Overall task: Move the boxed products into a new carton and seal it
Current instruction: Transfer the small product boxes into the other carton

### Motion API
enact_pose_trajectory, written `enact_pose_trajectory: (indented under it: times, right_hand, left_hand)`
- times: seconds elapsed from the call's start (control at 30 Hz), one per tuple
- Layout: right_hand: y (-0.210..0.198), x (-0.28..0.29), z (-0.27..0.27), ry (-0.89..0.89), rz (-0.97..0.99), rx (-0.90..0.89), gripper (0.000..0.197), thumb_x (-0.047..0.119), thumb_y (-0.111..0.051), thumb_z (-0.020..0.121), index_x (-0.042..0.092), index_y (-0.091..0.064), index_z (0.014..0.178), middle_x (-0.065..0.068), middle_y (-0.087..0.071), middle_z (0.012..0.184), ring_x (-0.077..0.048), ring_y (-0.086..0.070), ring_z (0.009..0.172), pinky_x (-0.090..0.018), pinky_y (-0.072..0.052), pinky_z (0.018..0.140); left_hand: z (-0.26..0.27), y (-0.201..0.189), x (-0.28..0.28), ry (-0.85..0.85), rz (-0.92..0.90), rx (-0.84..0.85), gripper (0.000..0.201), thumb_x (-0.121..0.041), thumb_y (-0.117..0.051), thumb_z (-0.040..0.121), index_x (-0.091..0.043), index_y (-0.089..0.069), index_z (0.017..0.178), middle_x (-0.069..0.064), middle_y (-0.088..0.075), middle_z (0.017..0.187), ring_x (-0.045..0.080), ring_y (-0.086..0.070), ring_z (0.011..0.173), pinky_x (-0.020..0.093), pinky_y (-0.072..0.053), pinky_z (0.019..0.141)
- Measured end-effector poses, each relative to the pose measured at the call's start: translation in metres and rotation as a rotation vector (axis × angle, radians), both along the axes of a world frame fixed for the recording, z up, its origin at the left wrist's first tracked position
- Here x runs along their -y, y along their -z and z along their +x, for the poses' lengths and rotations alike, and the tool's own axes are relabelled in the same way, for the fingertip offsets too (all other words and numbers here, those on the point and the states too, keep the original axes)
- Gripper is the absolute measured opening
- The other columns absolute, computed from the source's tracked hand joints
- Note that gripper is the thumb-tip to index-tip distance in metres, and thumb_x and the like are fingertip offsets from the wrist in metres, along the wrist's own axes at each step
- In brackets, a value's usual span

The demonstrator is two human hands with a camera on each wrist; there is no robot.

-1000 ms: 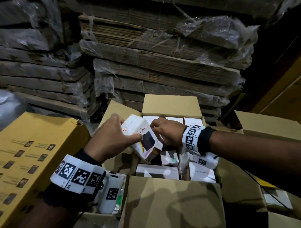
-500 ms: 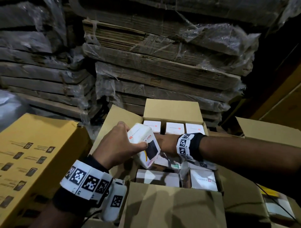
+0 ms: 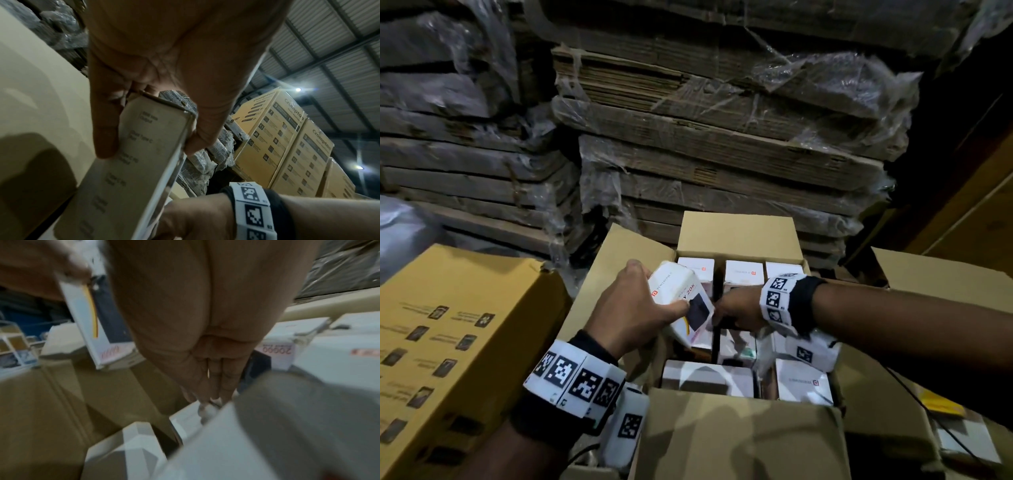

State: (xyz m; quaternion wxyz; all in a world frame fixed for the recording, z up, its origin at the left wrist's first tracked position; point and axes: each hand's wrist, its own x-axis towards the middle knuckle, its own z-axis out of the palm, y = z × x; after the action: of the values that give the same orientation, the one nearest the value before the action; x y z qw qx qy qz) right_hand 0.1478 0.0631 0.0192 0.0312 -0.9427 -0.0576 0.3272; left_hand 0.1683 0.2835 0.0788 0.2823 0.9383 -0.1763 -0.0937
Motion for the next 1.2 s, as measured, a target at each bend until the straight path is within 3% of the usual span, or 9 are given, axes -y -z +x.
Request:
enact_pose_trajectory:
  times: [0.2,0.4,0.5,0.7,0.83,0.9,0.97,1.1,1.2]
  right_hand:
    - [-0.044,0.016,-0.012,-0.011,0.139,0.115,0.040,0.002,-0.051,0.083,0.021,-0.068,0.115,0.001,-0.069,0.111,-0.020,-0.061,0.093,-0.023,-0.043,0.075]
    - [-0.066,0.031,-0.026,0.160,0.422,0.290,0.041,0.006,-0.069,0.081,0.018,-0.065,0.121,0.004,-0.070,0.111,-0.011,-0.064,0.101,-0.031,-0.051,0.093]
    - [-0.065,0.028,-0.029,0.193,0.480,0.340,0.065,0.016,-0.082,0.073,0.014,-0.053,0.132,0.000,-0.060,0.125,-0.013,-0.056,0.114,-0.032,-0.049,0.096]
    - [-0.044,0.019,-0.034,0.192,0.535,0.432,0.093,0.023,-0.087,0.063,0.019,-0.036,0.142,-0.002,-0.057,0.125,-0.017,-0.056,0.108,-0.037,-0.049,0.092]
    - [-0.039,0.032,-0.041,0.225,0.574,0.467,0.088,0.028,-0.090,0.058,0.024,-0.043,0.133,0.001,-0.052,0.116,-0.017,-0.055,0.104,-0.037,-0.050,0.090]
    - [-0.041,0.038,-0.046,0.293,0.574,0.467,0.080,0.031,-0.091,0.057,0.024,-0.045,0.123,0.002,-0.050,0.113,-0.016,-0.055,0.102,-0.037,-0.051,0.088]
    - [-0.042,0.045,-0.052,0.346,0.561,0.511,0.074,0.033,-0.091,0.059,0.022,-0.045,0.115,0.002,-0.049,0.109,-0.015,-0.054,0.099,-0.035,-0.051,0.085]
    - [-0.043,0.059,-0.063,0.470,0.633,0.678,0.069,0.035,-0.090,0.059,0.021,-0.043,0.107,0.000,-0.054,0.103,-0.015,-0.056,0.094,-0.031,-0.050,0.074]
    - [-0.042,0.066,-0.072,0.549,0.644,0.754,0.070,0.036,-0.090,0.058,0.022,-0.044,0.108,0.002,-0.055,0.104,-0.013,-0.056,0.095,-0.032,-0.051,0.076]
  left_hand:
    - [-0.001,0.004,0.018,0.051,0.034,0.059,0.059,-0.050,-0.080,0.070,-0.018,-0.043,0.104,0.001,-0.051,0.101,0.022,-0.055,0.091,0.033,-0.042,0.067]
    - [-0.003,0.012,0.041,0.069,0.112,0.059,0.060,-0.050,-0.078,0.073,-0.016,-0.043,0.107,0.004,-0.053,0.108,0.025,-0.056,0.091,0.032,-0.040,0.069]
    - [-0.004,0.019,0.050,0.098,0.121,0.048,0.063,-0.055,-0.079,0.071,-0.016,-0.047,0.109,0.005,-0.055,0.108,0.022,-0.053,0.091,0.031,-0.037,0.069]
    - [-0.006,0.022,0.059,0.117,-0.062,-0.088,0.055,-0.049,-0.082,0.072,-0.014,-0.054,0.104,0.002,-0.060,0.102,0.019,-0.059,0.093,0.031,-0.047,0.072]
    - [0.000,0.025,0.060,0.185,-0.265,-0.302,0.076,-0.074,-0.073,0.065,-0.010,-0.061,0.104,0.000,-0.066,0.097,0.012,-0.063,0.082,0.032,-0.052,0.067]
    - [0.001,0.023,0.064,0.029,-0.499,-0.491,0.075,-0.075,-0.057,0.080,-0.004,-0.061,0.104,0.003,-0.065,0.093,0.018,-0.063,0.085,0.043,-0.056,0.077]
    - [0.003,0.028,0.067,-0.127,-0.611,-0.563,0.060,-0.063,-0.040,0.097,-0.006,-0.061,0.095,0.006,-0.064,0.085,0.023,-0.062,0.083,0.040,-0.053,0.075]
    - [0.016,0.062,0.073,0.006,-0.262,-0.396,0.037,-0.036,-0.048,0.097,-0.011,-0.059,0.072,0.027,-0.066,0.091,0.031,-0.061,0.081,0.039,-0.043,0.069]
    - [0.023,0.085,0.091,0.190,0.189,-0.358,0.034,-0.030,-0.055,0.097,0.001,-0.067,0.100,0.022,-0.066,0.109,0.036,-0.063,0.101,0.030,-0.040,0.072]
